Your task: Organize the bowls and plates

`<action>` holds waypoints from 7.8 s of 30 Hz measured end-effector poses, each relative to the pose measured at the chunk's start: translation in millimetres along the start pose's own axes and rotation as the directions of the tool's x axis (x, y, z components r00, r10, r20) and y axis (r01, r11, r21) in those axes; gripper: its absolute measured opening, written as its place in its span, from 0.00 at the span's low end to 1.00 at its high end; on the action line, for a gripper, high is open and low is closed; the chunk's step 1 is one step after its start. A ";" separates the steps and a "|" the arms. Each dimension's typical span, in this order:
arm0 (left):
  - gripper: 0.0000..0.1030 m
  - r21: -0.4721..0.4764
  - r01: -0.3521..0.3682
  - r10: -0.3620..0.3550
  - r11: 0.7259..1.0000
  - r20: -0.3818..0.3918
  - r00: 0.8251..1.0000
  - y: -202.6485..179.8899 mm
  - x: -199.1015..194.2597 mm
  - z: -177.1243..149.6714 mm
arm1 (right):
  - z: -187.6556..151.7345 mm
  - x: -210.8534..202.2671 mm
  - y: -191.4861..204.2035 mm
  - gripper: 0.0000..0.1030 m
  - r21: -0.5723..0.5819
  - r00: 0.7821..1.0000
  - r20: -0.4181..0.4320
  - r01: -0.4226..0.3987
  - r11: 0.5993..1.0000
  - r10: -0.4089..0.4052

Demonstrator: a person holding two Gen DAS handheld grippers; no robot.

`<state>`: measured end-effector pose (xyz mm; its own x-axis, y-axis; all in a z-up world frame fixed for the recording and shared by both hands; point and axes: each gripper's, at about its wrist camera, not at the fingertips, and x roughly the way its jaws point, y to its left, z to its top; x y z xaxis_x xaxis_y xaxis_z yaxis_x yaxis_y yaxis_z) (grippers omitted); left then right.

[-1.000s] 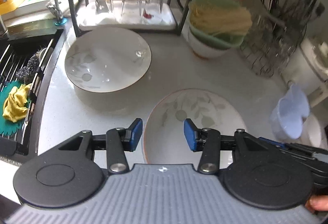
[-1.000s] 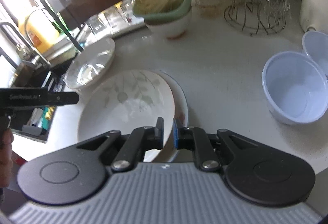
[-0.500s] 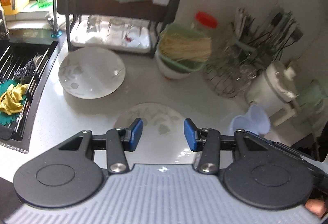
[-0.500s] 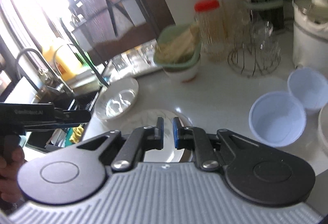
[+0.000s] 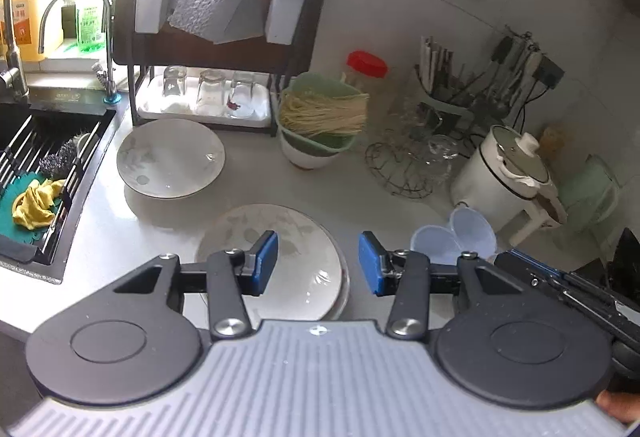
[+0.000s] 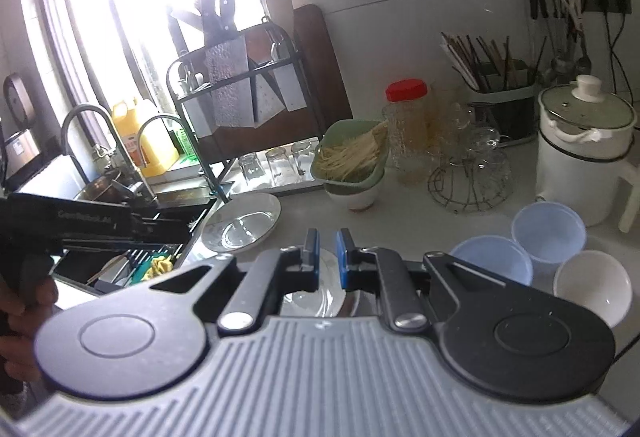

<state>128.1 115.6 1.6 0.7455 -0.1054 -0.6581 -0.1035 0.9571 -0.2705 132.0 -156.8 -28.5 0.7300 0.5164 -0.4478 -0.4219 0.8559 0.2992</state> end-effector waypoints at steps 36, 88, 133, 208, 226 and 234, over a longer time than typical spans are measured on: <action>0.81 -0.034 -0.120 0.121 0.992 0.033 0.992 -76.0 -72.5 -114.2 | -53.9 -90.3 -47.7 0.77 -0.057 0.999 -0.021 -0.042 0.997 0.041; 0.95 0.023 -0.044 0.047 0.999 -0.157 0.987 174.7 128.3 84.4 | -14.9 149.9 64.7 0.87 0.131 0.982 -0.176 0.098 0.987 -0.075; 0.31 0.027 0.124 -0.106 0.992 -0.353 0.929 342.1 317.0 149.3 | -18.5 398.8 109.0 0.21 0.200 0.872 -0.473 0.243 0.949 -0.124; 0.25 0.187 0.103 0.009 0.977 -0.519 0.855 145.3 243.1 72.0 | -72.2 213.8 21.8 0.15 0.269 0.909 -0.411 0.194 0.943 -0.070; 0.27 0.037 0.057 -0.035 0.998 -0.440 0.897 151.7 228.7 61.7 | -57.5 203.9 4.7 0.13 0.246 0.909 -0.404 0.213 0.946 -0.100; 0.27 0.035 0.059 -0.041 0.998 -0.398 0.917 143.3 216.0 60.8 | -50.2 195.3 0.5 0.14 0.208 0.911 -0.388 0.237 0.949 -0.142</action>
<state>314.3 246.3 -136.6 0.4255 -0.2428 -0.8718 -0.0357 0.9581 -0.2842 247.3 -54.1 -158.1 0.5165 0.3600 -0.7769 -0.1162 0.9284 0.3530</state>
